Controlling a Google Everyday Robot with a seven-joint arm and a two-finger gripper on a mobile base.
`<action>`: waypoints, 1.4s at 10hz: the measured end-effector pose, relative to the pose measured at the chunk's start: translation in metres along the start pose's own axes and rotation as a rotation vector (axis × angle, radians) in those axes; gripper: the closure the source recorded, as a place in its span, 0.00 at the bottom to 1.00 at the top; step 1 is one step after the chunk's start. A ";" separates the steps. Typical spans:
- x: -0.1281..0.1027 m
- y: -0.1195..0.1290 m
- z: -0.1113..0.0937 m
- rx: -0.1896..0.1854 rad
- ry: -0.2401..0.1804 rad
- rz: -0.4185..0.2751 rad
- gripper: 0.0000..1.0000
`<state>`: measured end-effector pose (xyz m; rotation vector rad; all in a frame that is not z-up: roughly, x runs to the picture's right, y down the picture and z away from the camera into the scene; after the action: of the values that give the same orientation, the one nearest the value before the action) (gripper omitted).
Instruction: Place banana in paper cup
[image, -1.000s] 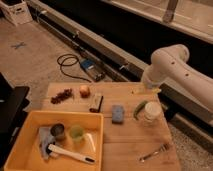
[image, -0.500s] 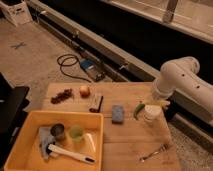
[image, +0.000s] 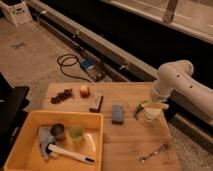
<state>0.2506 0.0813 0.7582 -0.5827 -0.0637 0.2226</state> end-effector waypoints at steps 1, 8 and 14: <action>0.005 -0.001 0.004 -0.011 0.006 0.009 1.00; 0.005 -0.001 0.027 -0.077 -0.014 0.031 0.45; 0.002 -0.004 0.015 -0.047 -0.023 0.026 0.38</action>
<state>0.2517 0.0865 0.7733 -0.6282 -0.0842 0.2540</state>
